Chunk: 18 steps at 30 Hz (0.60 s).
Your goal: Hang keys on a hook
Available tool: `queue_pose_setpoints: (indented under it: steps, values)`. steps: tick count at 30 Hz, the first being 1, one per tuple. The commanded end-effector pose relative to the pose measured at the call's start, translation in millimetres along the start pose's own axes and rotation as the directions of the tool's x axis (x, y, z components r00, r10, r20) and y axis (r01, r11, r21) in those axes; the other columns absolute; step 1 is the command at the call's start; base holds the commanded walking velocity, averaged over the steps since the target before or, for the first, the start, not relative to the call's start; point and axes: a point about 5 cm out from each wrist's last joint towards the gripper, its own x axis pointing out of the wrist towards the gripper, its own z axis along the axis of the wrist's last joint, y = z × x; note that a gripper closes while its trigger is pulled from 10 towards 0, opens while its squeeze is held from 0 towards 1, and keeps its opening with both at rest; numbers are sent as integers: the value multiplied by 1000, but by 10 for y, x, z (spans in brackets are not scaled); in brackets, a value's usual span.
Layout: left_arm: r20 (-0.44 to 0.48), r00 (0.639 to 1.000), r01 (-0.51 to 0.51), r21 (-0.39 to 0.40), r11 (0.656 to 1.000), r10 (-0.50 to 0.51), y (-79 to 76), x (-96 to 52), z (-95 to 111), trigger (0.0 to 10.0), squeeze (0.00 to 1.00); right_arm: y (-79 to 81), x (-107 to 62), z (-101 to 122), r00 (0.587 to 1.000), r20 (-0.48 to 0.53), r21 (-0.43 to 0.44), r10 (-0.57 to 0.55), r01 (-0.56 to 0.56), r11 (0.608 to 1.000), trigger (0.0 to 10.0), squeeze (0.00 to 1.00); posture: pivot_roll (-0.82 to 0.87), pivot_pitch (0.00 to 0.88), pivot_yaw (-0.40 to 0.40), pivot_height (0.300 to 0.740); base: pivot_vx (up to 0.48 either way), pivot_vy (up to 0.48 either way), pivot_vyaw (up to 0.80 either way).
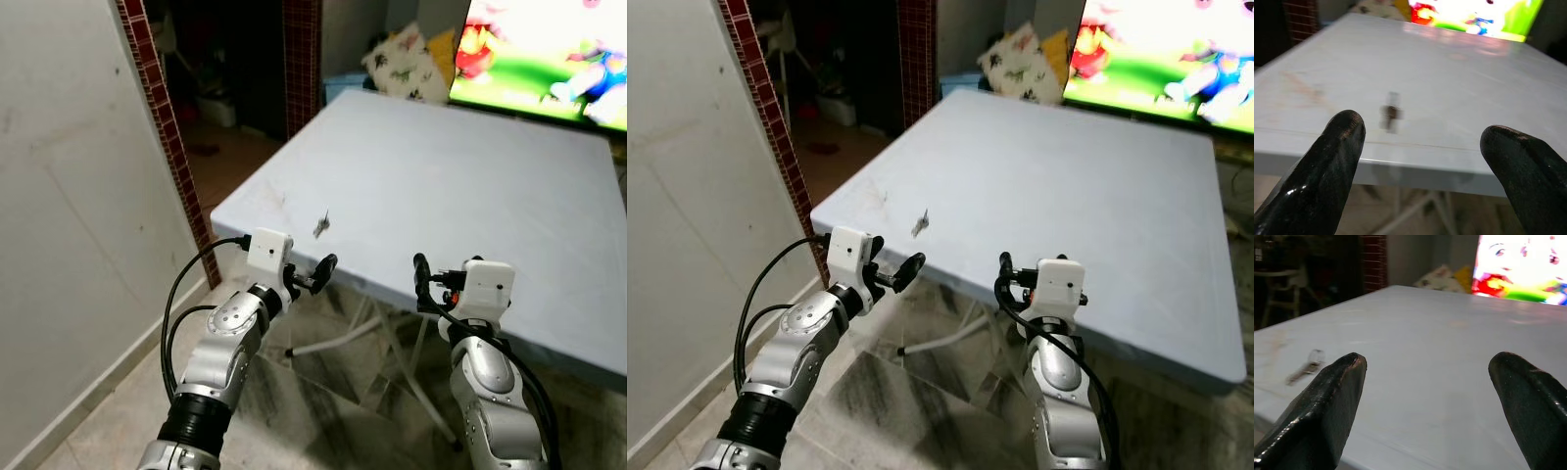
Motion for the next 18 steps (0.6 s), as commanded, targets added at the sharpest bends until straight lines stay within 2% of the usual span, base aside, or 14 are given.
queue_pose_setpoints:
  steps: [1,7,9,12,14,17,18]
  values:
    - [3,1000,-30,14,999,30,63,-2,38,10000,0,81,18,79,999,32,-9,41,-41,999,10000,0,43,0,-1,740,289,0,0]
    - [40,997,-72,9,997,72,65,0,67,10000,0,122,7,131,995,53,-77,83,-79,994,10000,0,39,0,-1,740,0,0,0]
    - [85,994,-74,9,997,72,58,-15,130,10000,0,166,-4,148,992,51,-73,115,-111,991,10000,0,39,0,-1,740,0,0,0]
    - [105,992,-76,14,997,74,57,-28,156,10000,0,203,-16,165,988,56,-73,142,-137,988,10000,0,41,0,-2,740,0,0,0]
    - [117,990,-82,29,996,78,51,-52,164,10000,0,242,-23,215,985,93,-127,144,-132,983,10000,0,42,0,-3,740,0,0,0]
    - [120,989,-84,24,996,80,42,-65,150,10000,0,272,-29,212,980,80,-113,180,-170,979,10000,0,42,0,-3,740,0,0,0]
    - [119,989,-88,32,996,84,34,-73,138,10000,0,269,-43,194,978,46,-67,204,-201,977,10000,0,43,0,-3,740,0,0,0]
